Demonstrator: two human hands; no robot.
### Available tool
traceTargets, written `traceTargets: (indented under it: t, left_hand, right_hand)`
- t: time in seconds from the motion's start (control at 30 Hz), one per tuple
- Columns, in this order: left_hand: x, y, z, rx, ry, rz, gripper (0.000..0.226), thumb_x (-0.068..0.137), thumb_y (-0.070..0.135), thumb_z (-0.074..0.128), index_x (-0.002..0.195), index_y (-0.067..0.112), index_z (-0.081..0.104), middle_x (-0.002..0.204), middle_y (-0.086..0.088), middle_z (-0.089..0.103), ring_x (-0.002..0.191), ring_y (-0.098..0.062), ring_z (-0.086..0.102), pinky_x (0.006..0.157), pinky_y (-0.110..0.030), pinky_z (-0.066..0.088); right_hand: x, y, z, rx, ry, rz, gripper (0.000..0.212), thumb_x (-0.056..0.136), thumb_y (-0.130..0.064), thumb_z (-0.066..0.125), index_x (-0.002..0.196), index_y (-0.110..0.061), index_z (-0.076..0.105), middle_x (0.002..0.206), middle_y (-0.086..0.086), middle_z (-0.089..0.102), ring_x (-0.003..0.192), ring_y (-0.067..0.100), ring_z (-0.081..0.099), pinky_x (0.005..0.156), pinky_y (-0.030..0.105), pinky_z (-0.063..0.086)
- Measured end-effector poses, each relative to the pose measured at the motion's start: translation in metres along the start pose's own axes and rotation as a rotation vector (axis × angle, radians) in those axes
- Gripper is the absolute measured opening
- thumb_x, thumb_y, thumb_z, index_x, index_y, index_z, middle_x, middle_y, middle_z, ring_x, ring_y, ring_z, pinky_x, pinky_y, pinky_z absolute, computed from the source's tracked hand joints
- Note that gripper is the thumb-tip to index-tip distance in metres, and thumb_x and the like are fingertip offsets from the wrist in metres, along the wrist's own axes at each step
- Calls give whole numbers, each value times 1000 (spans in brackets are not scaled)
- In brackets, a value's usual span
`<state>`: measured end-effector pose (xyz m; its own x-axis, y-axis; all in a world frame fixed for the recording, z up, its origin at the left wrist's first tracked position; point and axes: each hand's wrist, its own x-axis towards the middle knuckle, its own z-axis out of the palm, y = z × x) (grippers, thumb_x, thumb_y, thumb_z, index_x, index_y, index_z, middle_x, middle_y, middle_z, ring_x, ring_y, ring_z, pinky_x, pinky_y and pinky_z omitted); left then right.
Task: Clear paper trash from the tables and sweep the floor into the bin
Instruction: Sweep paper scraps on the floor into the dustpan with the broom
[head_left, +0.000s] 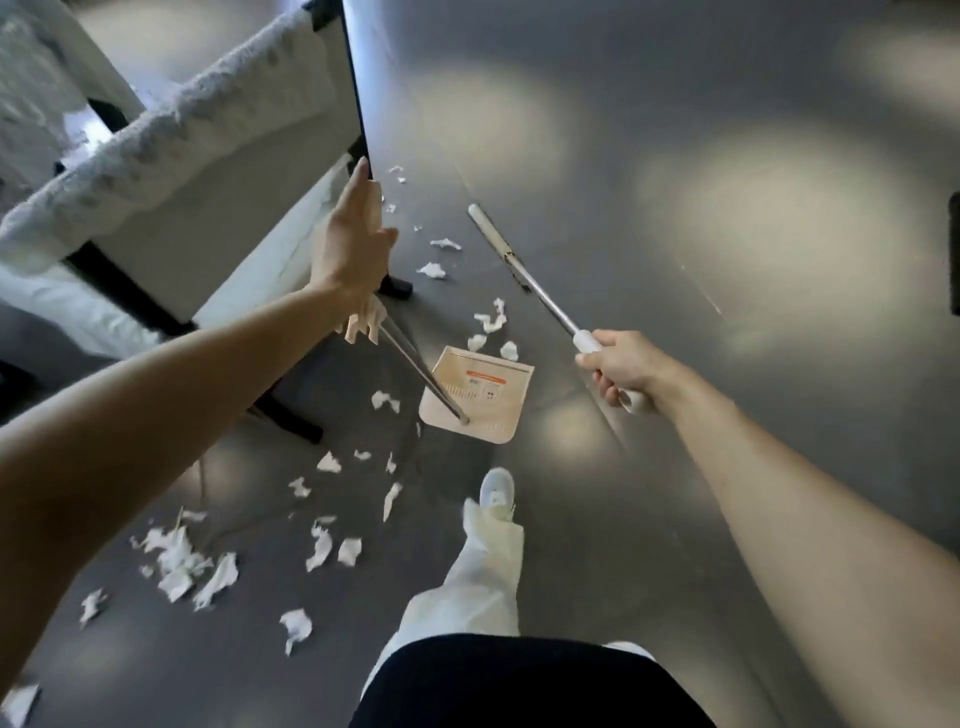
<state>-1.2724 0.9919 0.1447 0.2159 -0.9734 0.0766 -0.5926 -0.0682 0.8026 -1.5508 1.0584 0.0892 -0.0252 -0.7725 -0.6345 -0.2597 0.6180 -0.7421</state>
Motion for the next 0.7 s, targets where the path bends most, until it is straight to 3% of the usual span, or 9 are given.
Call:
traceTargets:
  t: [0.07,0.13,0.17,0.27,0.43,0.53,0.63,0.7]
  left_hand:
    - [69,14,25,-39,4,-69,74,90,11,56,149,38,23,148,7,41,106,-14,61,74,-13,49]
    - [135,32,48,-106,-8,-108,74,91,7,57,149,38,23,149,7,39,74,-9,63,57,-16,51]
    - [166,42,58,-124,-23,-111,74,91,6,57,149,38,24,149,7,39,67,-8,62,54,-18,52]
    - [261,73,89,-108,-45,-57,76,88,4,57,149,37,25,148,8,41,99,-16,64,79,-28,55]
    - [430,92,145,-124,-24,-113,81,86,0,58,146,44,26,147,6,40,51,-10,50,41,-19,45]
    - [530,86,175,-114,6,-135,85,84,-6,56,149,39,23,153,3,33,59,-11,55,41,-17,43]
    - [617,80,188,-74,86,-183,90,80,-5,56,149,40,20,152,3,35,59,-4,60,47,-15,48]
    - [666,81,186,-45,137,-225,91,80,-2,57,150,39,16,151,3,36,92,-16,66,69,-19,55]
  right_hand:
    - [58,-44,-20,-12,5,-7,35,98,-4,47,133,-4,46,64,2,36,32,0,33,31,11,27]
    - [111,-96,-43,-6,-12,-14,37,98,-5,48,134,-4,44,64,2,36,31,-1,33,31,11,27]
    - [136,-120,-55,3,-9,-11,36,98,-5,48,134,-5,45,64,2,37,31,-1,33,31,10,27]
    - [208,-189,-91,-14,-17,-26,32,97,-5,48,130,-5,49,61,2,37,35,3,33,31,11,27]
    - [351,-291,-133,-104,-39,-94,34,97,-5,48,130,-3,47,58,3,39,47,11,32,31,14,29]
    - [450,-358,-155,-174,-82,-133,28,97,-6,48,125,-7,51,58,3,39,46,12,33,32,15,28]
    - [532,-427,-171,-262,-145,-163,14,97,-7,47,108,-13,53,59,5,39,45,13,34,34,16,28]
    - [583,-477,-172,-301,-177,-185,12,98,-7,46,103,-15,52,59,5,39,43,12,34,33,15,28]
